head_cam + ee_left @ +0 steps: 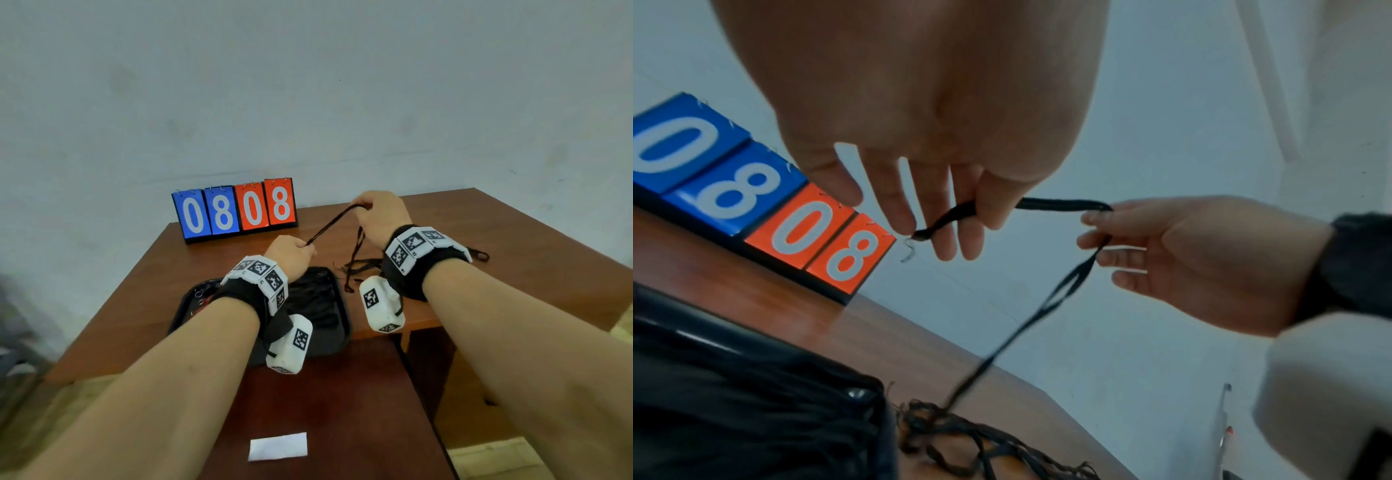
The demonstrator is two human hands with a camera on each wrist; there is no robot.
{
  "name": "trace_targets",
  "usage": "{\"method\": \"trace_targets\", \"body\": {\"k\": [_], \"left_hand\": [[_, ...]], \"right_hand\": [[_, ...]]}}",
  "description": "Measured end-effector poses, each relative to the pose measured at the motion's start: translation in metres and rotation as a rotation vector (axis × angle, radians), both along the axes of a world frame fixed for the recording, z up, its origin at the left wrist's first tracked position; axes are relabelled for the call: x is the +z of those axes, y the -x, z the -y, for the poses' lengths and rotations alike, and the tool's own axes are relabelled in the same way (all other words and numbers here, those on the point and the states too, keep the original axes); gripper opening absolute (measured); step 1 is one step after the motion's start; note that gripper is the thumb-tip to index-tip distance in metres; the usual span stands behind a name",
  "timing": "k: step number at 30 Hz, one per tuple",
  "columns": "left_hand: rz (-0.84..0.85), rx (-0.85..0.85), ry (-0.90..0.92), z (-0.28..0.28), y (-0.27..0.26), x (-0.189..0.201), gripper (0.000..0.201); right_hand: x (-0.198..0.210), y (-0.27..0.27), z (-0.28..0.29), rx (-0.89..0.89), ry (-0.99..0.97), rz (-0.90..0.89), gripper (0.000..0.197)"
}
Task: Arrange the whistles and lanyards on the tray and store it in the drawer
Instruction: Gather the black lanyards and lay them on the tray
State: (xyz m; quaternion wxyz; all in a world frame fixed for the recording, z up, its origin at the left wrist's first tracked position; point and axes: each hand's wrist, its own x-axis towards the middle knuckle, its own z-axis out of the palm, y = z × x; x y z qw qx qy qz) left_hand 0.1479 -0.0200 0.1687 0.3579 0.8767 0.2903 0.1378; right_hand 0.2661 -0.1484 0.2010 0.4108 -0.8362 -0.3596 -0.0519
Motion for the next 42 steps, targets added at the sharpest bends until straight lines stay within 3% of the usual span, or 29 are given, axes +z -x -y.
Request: {"method": "trace_targets", "body": {"k": [6,9,11,15,17,21,28,34,38,40,42], "left_hand": [[0.091,-0.014,0.117,-0.019,0.029,0.006,0.028],[0.173,-0.022,0.193,-0.031,0.041,0.006,0.015],[0.2,-0.026,0.3,-0.038,0.048,0.005,0.011],[0.217,-0.15,0.669,-0.044,0.062,0.003,0.044],[0.188,-0.22,0.797,-0.045,0.067,0.001,0.04],[0.123,-0.155,0.714,-0.052,0.072,-0.009,0.013],[0.009,-0.074,0.648,-0.072,0.088,-0.028,0.025],[-0.109,0.058,0.748,-0.071,0.09,-0.035,0.035],[-0.276,0.028,0.514,-0.063,0.082,-0.045,0.018],[-0.304,0.016,0.389,-0.066,0.079,-0.055,0.024],[-0.365,-0.019,0.383,-0.069,0.079,-0.06,0.023]], "right_hand": [[0.024,0.038,-0.044,0.107,-0.13,-0.003,0.024],[0.031,0.057,-0.064,0.179,-0.156,-0.078,0.023],[0.032,0.067,-0.073,0.211,-0.127,-0.124,0.022],[0.028,0.082,-0.086,0.29,-0.087,-0.209,0.023],[0.025,0.084,-0.091,0.292,-0.102,-0.233,0.023],[0.018,0.076,-0.091,0.229,-0.1,-0.248,0.025],[-0.012,0.046,-0.069,0.133,0.154,-0.244,0.025],[-0.047,0.031,-0.058,0.076,0.385,-0.353,0.027],[-0.062,0.038,-0.053,0.133,0.608,-0.454,0.026],[-0.071,0.037,-0.051,0.148,0.665,-0.443,0.027],[-0.081,0.035,-0.048,0.162,0.709,-0.383,0.03]]}}
